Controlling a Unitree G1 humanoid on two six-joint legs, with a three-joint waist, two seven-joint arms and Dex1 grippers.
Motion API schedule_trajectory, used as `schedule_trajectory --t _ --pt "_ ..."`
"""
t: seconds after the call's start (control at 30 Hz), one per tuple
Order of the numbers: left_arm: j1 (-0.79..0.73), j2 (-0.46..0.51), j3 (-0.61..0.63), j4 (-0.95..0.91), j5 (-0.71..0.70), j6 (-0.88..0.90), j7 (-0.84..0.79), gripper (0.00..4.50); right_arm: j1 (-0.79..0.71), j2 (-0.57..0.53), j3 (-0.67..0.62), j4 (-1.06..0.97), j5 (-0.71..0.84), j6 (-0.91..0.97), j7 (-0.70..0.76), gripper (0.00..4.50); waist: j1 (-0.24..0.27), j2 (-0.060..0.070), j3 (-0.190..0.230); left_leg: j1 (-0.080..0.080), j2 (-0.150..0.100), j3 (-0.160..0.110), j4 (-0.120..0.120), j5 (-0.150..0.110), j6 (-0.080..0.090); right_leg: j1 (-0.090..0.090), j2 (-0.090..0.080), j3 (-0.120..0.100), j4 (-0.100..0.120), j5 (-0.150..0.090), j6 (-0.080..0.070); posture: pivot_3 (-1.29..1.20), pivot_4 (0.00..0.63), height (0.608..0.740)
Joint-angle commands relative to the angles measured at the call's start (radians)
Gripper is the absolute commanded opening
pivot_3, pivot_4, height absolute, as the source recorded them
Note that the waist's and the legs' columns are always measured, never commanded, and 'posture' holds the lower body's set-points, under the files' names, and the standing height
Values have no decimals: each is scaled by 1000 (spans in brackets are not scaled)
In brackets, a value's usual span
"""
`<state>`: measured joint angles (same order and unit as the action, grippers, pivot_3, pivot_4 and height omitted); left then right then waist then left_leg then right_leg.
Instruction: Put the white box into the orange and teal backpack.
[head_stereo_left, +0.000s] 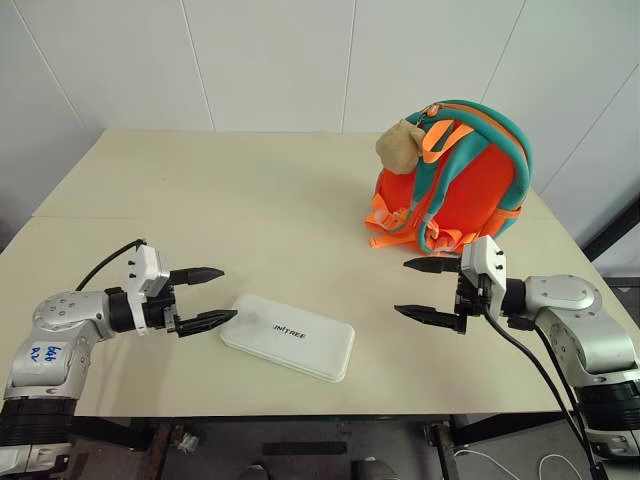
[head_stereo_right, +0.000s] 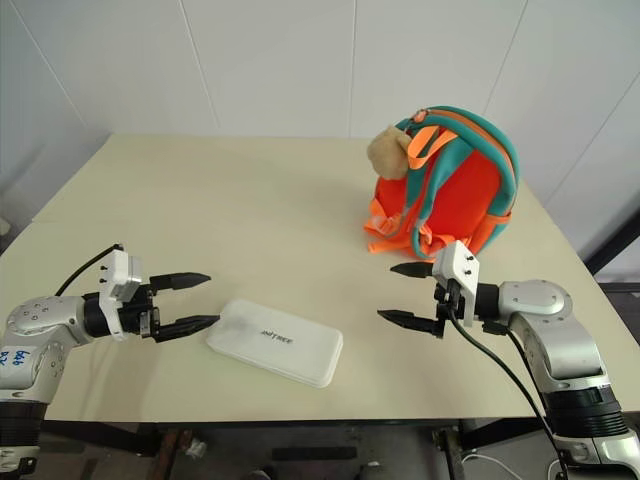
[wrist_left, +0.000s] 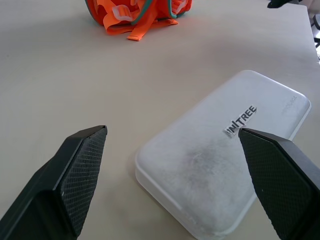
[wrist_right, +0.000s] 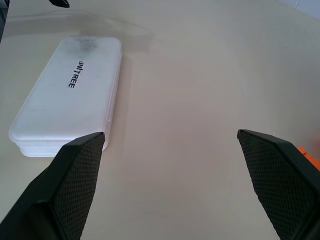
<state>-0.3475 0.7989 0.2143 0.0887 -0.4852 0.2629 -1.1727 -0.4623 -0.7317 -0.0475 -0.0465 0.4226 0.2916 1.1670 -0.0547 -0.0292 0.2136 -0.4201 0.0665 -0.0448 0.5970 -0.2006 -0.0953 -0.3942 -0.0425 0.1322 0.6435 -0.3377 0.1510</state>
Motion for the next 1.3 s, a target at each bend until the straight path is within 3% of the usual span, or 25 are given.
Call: schedule_trajectory --t 0.03,0.2,0.27,0.37,0.7,0.93,1.3 --pt "-17 3 4 -40 -22 18 1 4500 -13 -8 -17 -29 31 19 6 4484 0 0 0 0 0 0 0 0 0 0 0 0 0 0 0 0 150 740" --pt "-41 0 14 -12 1 -23 9 4500 -1 17 2 -21 32 23 11 4484 0 0 0 0 0 0 0 0 0 0 0 0 0 0 0 0 150 740" --pt "-68 11 27 36 15 -53 14 4113 15 33 19 -39 29 18 11 4311 0 0 0 0 0 0 0 0 0 0 0 0 0 0 0 0 150 740" --pt "-93 39 22 108 43 -96 -12 3290 49 50 38 -59 20 23 1 3526 -1 0 0 0 0 0 0 0 0 0 0 0 1 0 0 0 150 740" --pt "-114 58 -41 320 152 -277 -87 117 201 94 105 -91 -13 19 -41 72 1 0 0 0 0 0 0 0 0 0 0 0 1 0 0 0 150 740" --pt "-167 2 -110 401 208 -336 -87 53 290 119 174 -191 13 101 -56 30 6 -1 0 0 0 0 2 0 0 0 0 0 2 0 0 0 150 740" --pt "-195 -71 -169 431 252 -354 -67 53 271 157 191 -186 -4 89 -106 30 5 -1 -1 0 0 0 3 0 0 0 1 0 3 0 0 0 150 740"
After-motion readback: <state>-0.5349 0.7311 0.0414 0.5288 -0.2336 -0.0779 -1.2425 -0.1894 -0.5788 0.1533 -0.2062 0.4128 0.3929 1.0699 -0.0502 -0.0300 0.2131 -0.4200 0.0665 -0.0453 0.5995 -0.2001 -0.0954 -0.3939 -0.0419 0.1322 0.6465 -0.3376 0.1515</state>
